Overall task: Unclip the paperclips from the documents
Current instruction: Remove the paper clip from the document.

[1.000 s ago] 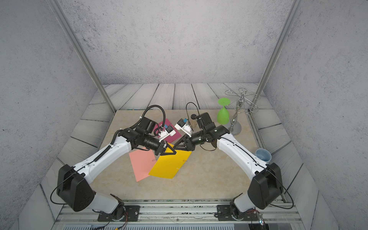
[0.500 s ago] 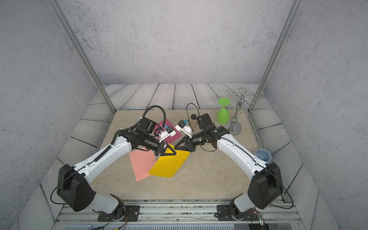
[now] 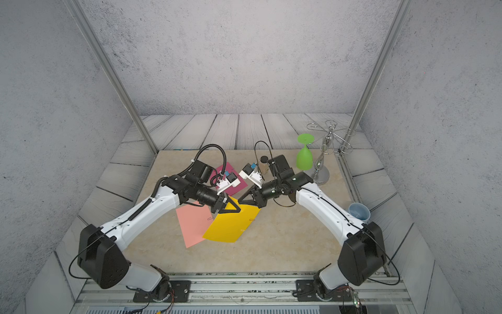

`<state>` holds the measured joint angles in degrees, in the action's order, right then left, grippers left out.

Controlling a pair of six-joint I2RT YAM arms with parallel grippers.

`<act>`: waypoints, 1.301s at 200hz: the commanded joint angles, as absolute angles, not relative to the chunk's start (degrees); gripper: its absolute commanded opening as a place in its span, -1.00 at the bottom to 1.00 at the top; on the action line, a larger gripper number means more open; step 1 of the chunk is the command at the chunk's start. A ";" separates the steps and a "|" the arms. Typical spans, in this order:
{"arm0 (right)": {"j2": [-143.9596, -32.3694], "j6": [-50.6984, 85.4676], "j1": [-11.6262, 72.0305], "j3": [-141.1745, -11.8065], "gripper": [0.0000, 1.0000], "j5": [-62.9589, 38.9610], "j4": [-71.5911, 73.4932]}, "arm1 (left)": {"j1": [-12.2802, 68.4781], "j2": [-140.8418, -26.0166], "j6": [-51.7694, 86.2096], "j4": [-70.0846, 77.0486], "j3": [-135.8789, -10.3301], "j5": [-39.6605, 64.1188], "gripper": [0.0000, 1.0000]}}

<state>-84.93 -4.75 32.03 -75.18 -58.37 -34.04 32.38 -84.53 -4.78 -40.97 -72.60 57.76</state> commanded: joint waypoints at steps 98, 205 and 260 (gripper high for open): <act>-83.94 -5.12 32.08 -75.05 -0.86 -58.10 -35.38 | 32.52 -83.78 -6.67 -41.49 -72.17 58.70 -1.00; -83.95 -4.92 31.62 -75.35 -0.81 -58.63 -35.16 | 32.60 -83.67 -7.16 -42.34 -72.22 58.45 -1.00; -83.58 -5.44 31.33 -75.38 -0.86 -57.86 -35.80 | 32.61 -83.55 -7.21 -42.54 -72.22 58.40 -1.00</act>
